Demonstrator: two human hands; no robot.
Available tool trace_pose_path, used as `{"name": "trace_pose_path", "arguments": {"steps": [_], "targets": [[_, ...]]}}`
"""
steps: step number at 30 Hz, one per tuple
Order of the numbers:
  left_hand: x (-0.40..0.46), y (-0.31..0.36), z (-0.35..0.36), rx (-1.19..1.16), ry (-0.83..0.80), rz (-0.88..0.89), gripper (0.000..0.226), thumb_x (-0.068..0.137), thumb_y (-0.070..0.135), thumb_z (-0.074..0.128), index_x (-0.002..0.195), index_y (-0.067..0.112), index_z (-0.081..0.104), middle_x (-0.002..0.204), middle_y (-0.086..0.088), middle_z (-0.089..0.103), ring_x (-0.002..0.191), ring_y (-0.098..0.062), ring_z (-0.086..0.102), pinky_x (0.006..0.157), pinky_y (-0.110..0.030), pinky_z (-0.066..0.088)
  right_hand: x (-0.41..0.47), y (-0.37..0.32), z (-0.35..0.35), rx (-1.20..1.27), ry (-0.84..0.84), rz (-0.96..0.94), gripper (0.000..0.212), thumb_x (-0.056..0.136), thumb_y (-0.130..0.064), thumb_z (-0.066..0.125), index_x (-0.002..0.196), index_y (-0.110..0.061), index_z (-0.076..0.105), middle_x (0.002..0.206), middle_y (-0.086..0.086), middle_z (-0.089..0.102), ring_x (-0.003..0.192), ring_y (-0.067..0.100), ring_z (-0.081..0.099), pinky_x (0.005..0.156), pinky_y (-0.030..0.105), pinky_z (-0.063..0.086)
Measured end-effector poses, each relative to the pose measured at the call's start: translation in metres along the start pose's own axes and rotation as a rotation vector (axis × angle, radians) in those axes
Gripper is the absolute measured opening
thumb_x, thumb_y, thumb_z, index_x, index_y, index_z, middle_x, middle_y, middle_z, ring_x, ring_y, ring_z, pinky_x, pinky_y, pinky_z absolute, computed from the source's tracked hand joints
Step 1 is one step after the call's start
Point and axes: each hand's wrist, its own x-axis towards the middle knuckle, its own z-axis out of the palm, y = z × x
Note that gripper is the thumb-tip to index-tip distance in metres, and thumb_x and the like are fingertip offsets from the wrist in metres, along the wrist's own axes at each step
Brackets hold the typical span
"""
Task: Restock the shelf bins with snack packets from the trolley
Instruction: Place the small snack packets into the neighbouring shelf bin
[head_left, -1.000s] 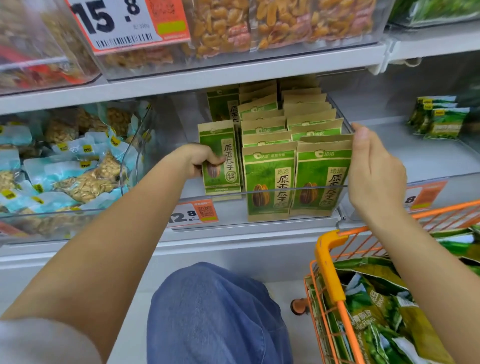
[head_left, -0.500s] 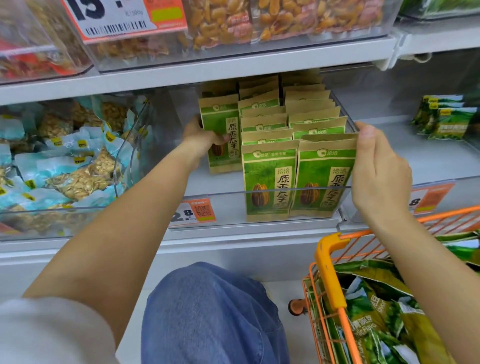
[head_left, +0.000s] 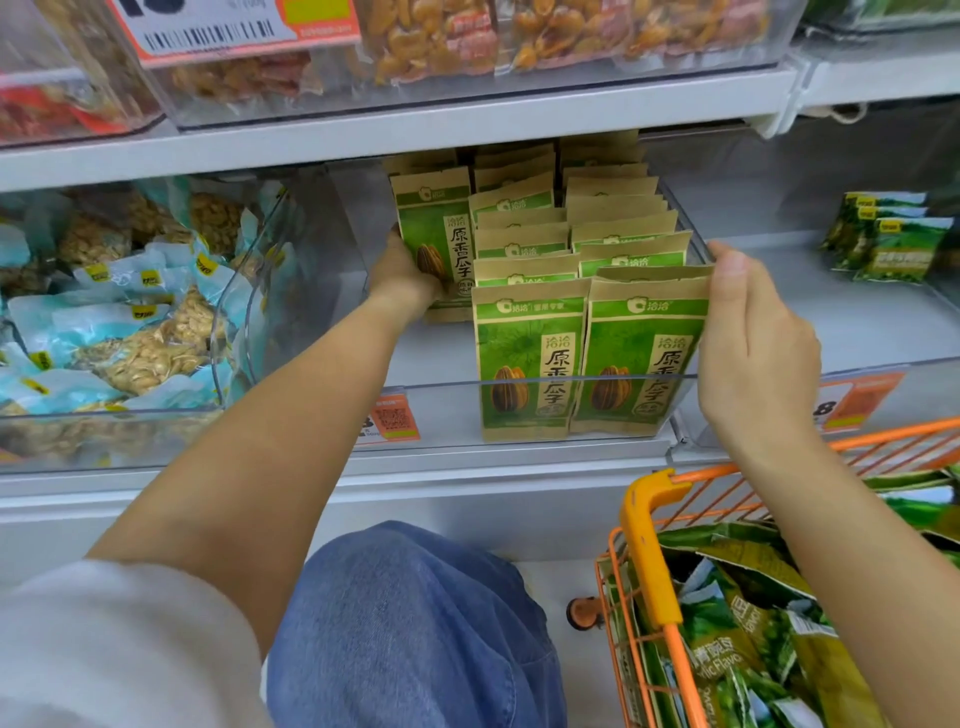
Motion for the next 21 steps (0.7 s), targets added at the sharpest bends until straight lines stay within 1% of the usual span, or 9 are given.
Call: {"name": "trace_pose_path", "arguments": {"steps": [2,4,7,10,14,16,18,19,21], "targets": [[-0.003,-0.002,-0.001,0.001,0.057,0.022,0.052,0.087,0.007,0.063,0.134,0.011,0.04,0.12,-0.009,0.058,0.109,-0.027,0.056,0.079,-0.026,0.045,0.0,0.0,0.0,-0.001,0.002,-0.001,0.061,0.095,-0.048,0.011,0.136,-0.022,0.048,0.107,0.019,0.065,0.099,0.041,0.054,0.069,0.035,0.026],[-0.003,-0.007,-0.004,-0.038,0.098,0.04,0.06,0.081,0.009,0.07,0.132,0.012,0.039,0.123,-0.01,0.059,0.112,-0.028,0.056,0.083,-0.03,0.043,0.0,0.0,0.0,-0.006,0.004,0.001,0.061,0.095,-0.048,0.011,0.135,-0.022,0.049,0.105,0.019,0.065,0.098,0.041,0.054,0.069,0.035,0.026],[0.002,-0.011,-0.004,-0.089,0.008,0.031,0.062,0.077,0.011,0.075,0.13,0.013,0.044,0.119,-0.003,0.059,0.109,-0.022,0.055,0.086,-0.029,0.044,0.001,0.0,0.0,-0.004,0.005,0.007,0.061,0.095,-0.048,0.011,0.134,-0.021,0.05,0.104,0.02,0.064,0.097,0.041,0.054,0.068,0.035,0.026],[0.004,-0.012,-0.003,-0.145,-0.099,-0.004,0.064,0.072,0.01,0.077,0.13,0.015,0.049,0.118,-0.006,0.063,0.112,-0.028,0.058,0.094,-0.037,0.049,0.0,0.0,0.0,-0.007,0.006,0.004,0.06,0.096,-0.047,0.011,0.134,-0.021,0.05,0.104,0.019,0.065,0.097,0.04,0.054,0.068,0.034,0.025],[0.007,-0.009,0.0,-0.29,-0.111,-0.014,0.078,0.07,0.0,0.08,0.137,0.013,0.041,0.114,-0.001,0.057,0.112,-0.02,0.055,0.097,-0.031,0.046,0.0,0.0,0.001,0.0,0.001,-0.001,0.06,0.096,-0.048,0.012,0.136,-0.021,0.049,0.106,0.018,0.065,0.099,0.04,0.054,0.068,0.035,0.026],[0.009,-0.011,-0.001,-0.304,-0.129,-0.014,0.074,0.072,-0.002,0.078,0.135,0.012,0.043,0.112,0.0,0.057,0.111,-0.02,0.056,0.09,-0.025,0.048,0.0,0.001,0.001,-0.003,0.004,-0.003,0.061,0.095,-0.048,0.012,0.136,-0.022,0.049,0.107,0.017,0.065,0.1,0.04,0.054,0.069,0.035,0.027],[0.009,-0.013,-0.002,-0.274,-0.135,-0.009,0.07,0.075,-0.003,0.075,0.136,0.01,0.043,0.113,0.001,0.055,0.108,-0.015,0.053,0.078,-0.013,0.044,0.001,0.001,0.002,-0.008,0.006,-0.004,0.061,0.095,-0.049,0.011,0.135,-0.023,0.049,0.108,0.017,0.065,0.1,0.04,0.054,0.069,0.035,0.027],[0.008,-0.013,-0.002,-0.264,-0.13,-0.002,0.069,0.076,-0.001,0.075,0.136,0.01,0.042,0.115,0.002,0.054,0.108,-0.014,0.052,0.078,-0.012,0.042,0.001,0.001,0.002,-0.01,0.007,-0.007,0.061,0.095,-0.049,0.011,0.135,-0.023,0.049,0.107,0.017,0.065,0.099,0.04,0.054,0.069,0.035,0.027],[0.005,-0.01,-0.001,-0.217,-0.107,-0.001,0.072,0.076,0.007,0.077,0.137,0.013,0.039,0.123,0.0,0.055,0.116,-0.018,0.052,0.09,-0.02,0.041,0.001,0.002,0.002,-0.008,0.01,-0.01,0.061,0.095,-0.049,0.011,0.135,-0.022,0.049,0.107,0.017,0.065,0.099,0.04,0.054,0.068,0.035,0.026]]}}
